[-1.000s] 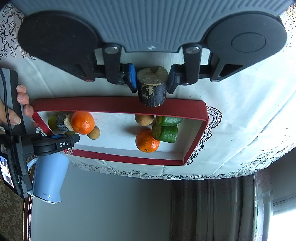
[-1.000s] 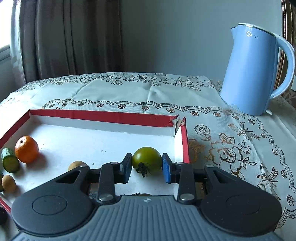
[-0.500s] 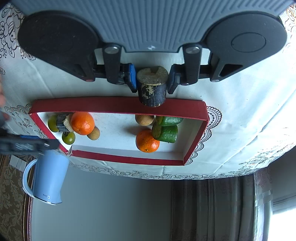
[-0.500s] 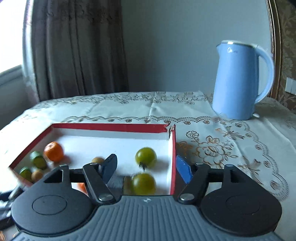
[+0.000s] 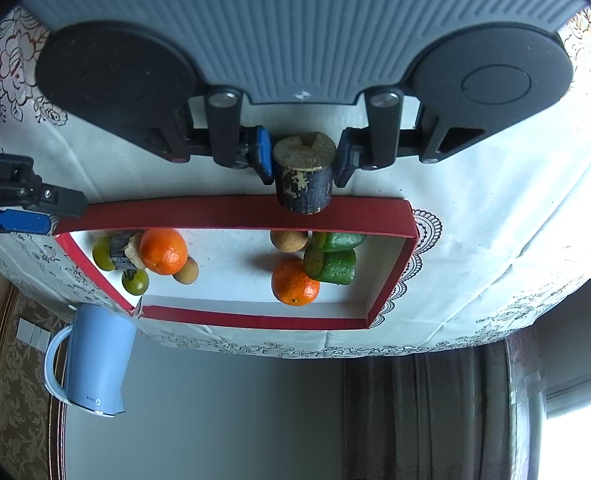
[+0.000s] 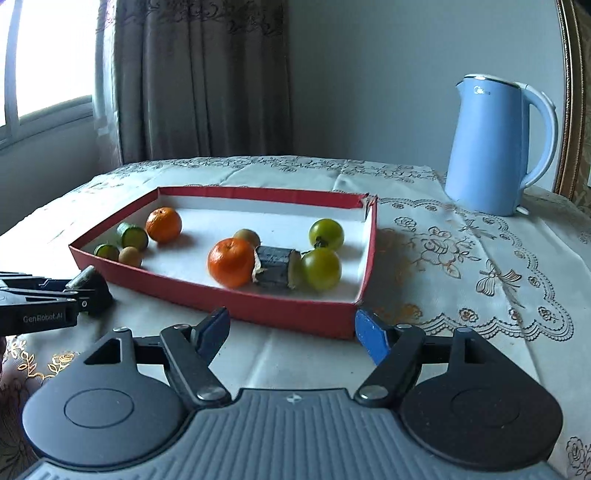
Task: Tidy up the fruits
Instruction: 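Withdraw the open right gripper from the box, then lower the grey log piece into the box and open the left gripper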
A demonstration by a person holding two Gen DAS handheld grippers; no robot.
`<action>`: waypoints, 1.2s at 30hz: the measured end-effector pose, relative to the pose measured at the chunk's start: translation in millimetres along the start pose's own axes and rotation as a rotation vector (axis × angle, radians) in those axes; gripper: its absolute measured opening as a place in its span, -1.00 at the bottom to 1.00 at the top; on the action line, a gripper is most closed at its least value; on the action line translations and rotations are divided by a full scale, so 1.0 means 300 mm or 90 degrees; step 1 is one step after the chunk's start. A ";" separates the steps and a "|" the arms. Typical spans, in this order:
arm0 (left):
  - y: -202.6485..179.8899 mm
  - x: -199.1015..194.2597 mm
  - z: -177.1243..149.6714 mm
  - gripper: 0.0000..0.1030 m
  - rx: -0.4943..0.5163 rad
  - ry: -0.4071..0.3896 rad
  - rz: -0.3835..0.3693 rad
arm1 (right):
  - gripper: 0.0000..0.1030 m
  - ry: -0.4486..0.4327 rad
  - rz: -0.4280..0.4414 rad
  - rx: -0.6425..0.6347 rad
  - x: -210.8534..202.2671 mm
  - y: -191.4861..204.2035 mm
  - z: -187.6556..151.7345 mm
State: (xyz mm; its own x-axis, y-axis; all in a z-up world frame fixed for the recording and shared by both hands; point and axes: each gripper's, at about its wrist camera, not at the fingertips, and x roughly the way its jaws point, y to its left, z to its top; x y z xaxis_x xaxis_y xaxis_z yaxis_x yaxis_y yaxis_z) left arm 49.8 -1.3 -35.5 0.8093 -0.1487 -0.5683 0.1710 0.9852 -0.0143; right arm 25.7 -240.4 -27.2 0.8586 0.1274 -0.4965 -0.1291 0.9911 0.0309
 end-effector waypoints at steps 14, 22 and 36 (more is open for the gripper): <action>-0.013 0.000 -0.002 -0.39 0.015 -0.001 0.011 | 0.47 0.026 0.015 -0.012 0.032 0.016 -0.029; -0.023 0.000 -0.001 -0.40 0.026 -0.003 0.019 | 0.68 0.042 0.011 -0.009 0.047 0.014 -0.032; -0.021 -0.089 0.058 -0.40 0.041 -0.044 0.018 | 0.71 0.060 0.013 -0.007 0.067 0.011 -0.032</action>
State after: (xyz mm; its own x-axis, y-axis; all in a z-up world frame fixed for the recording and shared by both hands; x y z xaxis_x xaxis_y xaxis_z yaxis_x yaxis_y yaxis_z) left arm 36.8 -5.1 -5.9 0.8511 -0.1291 -0.5089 0.1817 0.9818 0.0548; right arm 37.7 -234.9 -45.2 0.8051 0.1423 -0.5758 -0.1514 0.9879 0.0325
